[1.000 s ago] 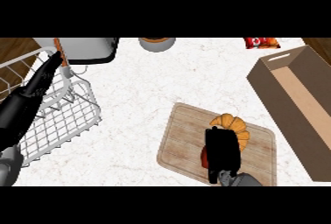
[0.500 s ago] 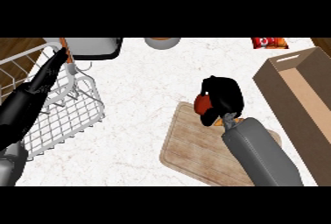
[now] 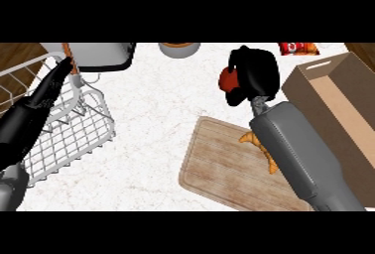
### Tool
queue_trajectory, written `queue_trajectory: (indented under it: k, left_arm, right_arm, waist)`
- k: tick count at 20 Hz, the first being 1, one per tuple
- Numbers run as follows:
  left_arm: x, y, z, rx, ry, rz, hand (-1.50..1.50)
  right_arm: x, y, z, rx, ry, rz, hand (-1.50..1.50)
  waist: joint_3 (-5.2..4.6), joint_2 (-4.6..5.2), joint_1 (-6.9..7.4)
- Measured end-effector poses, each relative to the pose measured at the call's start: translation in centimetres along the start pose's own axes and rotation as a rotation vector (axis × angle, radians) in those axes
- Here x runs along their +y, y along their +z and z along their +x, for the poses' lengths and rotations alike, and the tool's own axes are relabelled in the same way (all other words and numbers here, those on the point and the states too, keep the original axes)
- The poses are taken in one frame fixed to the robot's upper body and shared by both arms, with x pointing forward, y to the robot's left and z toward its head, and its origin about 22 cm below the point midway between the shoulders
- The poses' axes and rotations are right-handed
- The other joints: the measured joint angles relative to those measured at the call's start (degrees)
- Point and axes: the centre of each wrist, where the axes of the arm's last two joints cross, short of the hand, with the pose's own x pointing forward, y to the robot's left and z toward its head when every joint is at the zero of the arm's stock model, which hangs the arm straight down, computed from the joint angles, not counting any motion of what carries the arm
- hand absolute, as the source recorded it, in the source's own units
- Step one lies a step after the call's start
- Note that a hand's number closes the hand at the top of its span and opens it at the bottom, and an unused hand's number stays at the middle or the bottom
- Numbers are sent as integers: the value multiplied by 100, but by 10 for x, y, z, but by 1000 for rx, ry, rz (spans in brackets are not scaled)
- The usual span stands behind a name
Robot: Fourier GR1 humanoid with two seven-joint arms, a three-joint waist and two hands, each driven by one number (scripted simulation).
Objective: Pick the bell pepper from the cutting board and place it in the cardboard box
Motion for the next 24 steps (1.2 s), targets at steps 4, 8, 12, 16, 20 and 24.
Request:
queue_trajectory:
  k: [4,8,12,16,20,24]
  left_arm:
    - [2,5,-1,3,-6,10,0]
    - [3,7,-2,3,-7,16,0]
    - [3,7,-2,5,-16,20,0]
    - [3,8,-1,7,-16,20,0]
    - [2,7,-1,1,-23,26,0]
    - [2,7,1,10,-17,29,0]
  right_arm:
    - [-26,-12,-9,145,-81,-140,150]
    - [-52,-25,-34,296,-124,-246,150]
    - [-71,-33,-64,405,-149,-308,150]
    - [-86,-37,-108,485,-144,-335,150]
    - [-85,-37,-147,539,-75,-272,150]
    - [-81,-34,-185,600,-57,-114,150]
  waist:
    - [6,-14,-80]
    - [7,-14,-110]
    - [15,-14,-123]
    - [12,-10,-128]
    - [11,-3,-114]
    - [-3,5,-124]
